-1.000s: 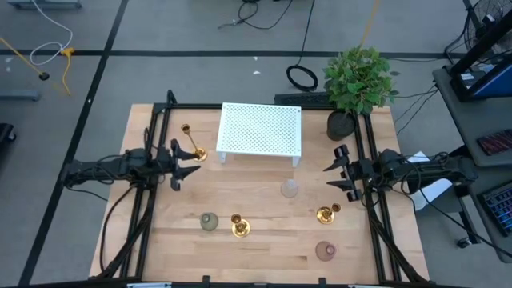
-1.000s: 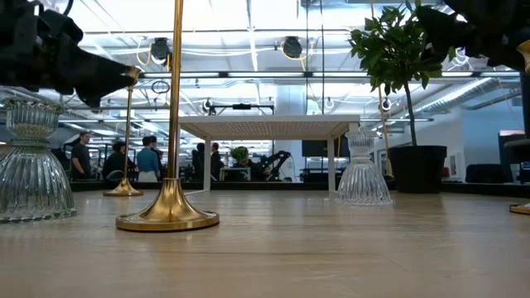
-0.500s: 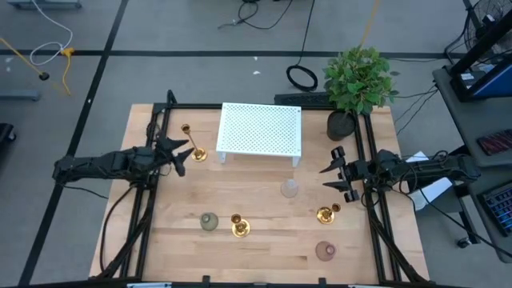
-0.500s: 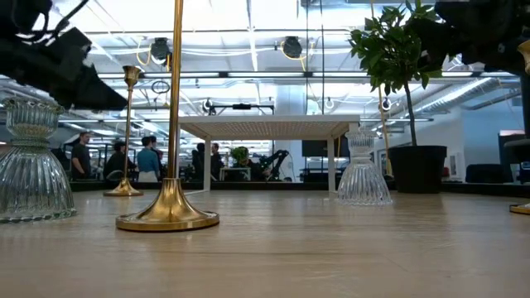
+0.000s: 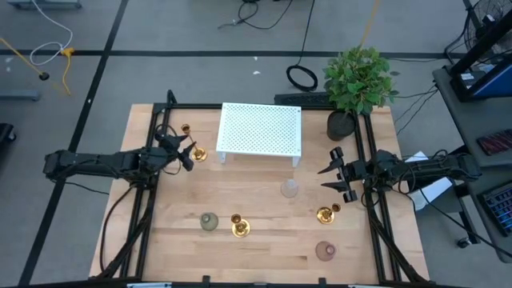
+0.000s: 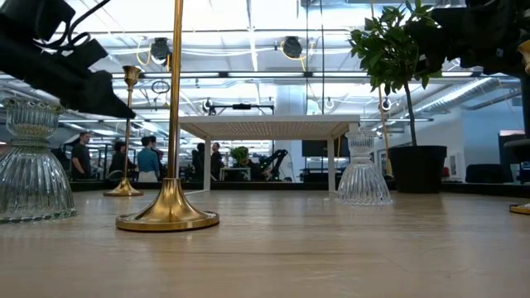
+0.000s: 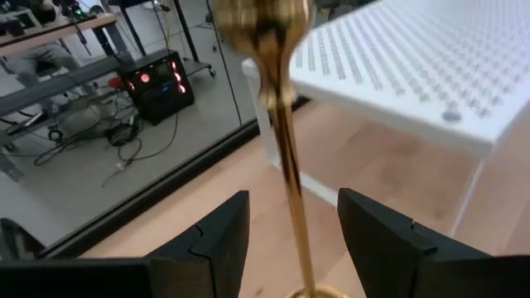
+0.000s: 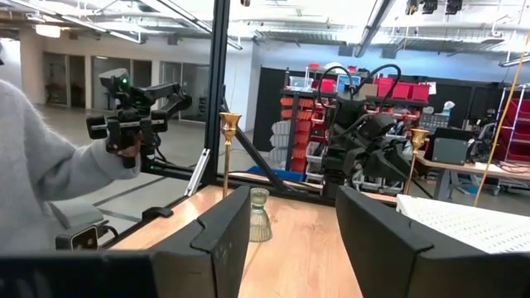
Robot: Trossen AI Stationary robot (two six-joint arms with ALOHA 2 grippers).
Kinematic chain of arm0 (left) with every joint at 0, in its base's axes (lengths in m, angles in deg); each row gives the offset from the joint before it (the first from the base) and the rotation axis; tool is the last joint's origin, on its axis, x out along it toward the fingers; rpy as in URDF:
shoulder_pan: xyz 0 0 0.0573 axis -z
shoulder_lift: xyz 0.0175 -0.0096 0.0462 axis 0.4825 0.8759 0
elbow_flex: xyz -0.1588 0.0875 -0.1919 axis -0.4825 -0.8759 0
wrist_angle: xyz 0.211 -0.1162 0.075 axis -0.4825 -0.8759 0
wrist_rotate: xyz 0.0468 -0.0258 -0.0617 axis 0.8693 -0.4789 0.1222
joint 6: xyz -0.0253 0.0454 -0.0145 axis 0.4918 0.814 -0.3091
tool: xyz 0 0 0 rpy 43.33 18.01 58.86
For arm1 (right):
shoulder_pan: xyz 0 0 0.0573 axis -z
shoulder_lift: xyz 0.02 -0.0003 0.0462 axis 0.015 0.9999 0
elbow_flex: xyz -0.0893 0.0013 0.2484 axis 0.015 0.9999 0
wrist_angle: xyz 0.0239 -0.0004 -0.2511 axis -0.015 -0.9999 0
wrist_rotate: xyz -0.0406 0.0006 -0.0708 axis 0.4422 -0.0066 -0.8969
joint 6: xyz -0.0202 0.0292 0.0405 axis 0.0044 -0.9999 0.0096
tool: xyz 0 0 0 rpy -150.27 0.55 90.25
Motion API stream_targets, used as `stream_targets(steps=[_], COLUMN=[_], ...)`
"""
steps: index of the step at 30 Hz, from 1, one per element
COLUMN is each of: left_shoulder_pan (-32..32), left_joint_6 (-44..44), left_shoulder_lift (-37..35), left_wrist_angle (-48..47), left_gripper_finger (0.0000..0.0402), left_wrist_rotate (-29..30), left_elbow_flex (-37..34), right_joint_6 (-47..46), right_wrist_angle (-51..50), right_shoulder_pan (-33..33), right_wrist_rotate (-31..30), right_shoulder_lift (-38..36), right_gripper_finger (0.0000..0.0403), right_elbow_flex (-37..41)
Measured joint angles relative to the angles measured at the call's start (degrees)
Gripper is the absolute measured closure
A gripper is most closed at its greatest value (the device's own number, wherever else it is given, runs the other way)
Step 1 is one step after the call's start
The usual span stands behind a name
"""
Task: Pick & Place candle stick holders
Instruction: Put the top gold candle holder on the shelf
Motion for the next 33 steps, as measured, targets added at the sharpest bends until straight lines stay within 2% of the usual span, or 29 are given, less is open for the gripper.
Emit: stream_targets(steps=[8, 11, 17, 19, 23, 28, 33], left_shoulder_pan=[-1.8, -1.8, -1.8, -1.8, -1.7, -0.9, 0.0], left_joint_6=[-0.4, -1.0, -1.2, -0.1, 1.6, 4.1, 6.2], left_shoulder_lift=[5.2, 6.0, 6.2, 6.2, 6.2, 6.2, 6.2], left_wrist_angle=[3.4, 3.4, 4.3, 5.4, 11.0, 18.3, 17.7], left_gripper_finger=[0.0226, 0.0261, 0.0366, 0.0385, 0.0378, 0.0387, 0.0387], left_wrist_rotate=[0.0, 0.0, -0.1, 0.5, -0.1, -1.5, 0.9], left_elbow_flex=[0.0, 0.0, 0.0, 0.0, -0.1, 0.0, 3.7], right_joint_6=[-0.1, -0.2, -0.2, -0.2, -0.2, -0.2, -0.2], right_wrist_angle=[0.0, 0.0, 0.0, 0.0, 0.0, 0.0, 0.0], right_shoulder_pan=[0.0, 0.0, 0.0, 0.0, 0.0, 0.0, 0.0], right_wrist_rotate=[0.0, 0.0, 0.0, 0.0, 0.0, -0.1, -0.2], right_shoulder_lift=[0.0, 0.0, 0.0, 0.0, 0.0, 0.0, 0.0], right_gripper_finger=[0.0232, 0.0232, 0.0232, 0.0232, 0.0232, 0.0232, 0.0232], right_elbow_flex=[0.0, 0.0, 0.0, 0.0, 0.0, 0.0, 0.0])
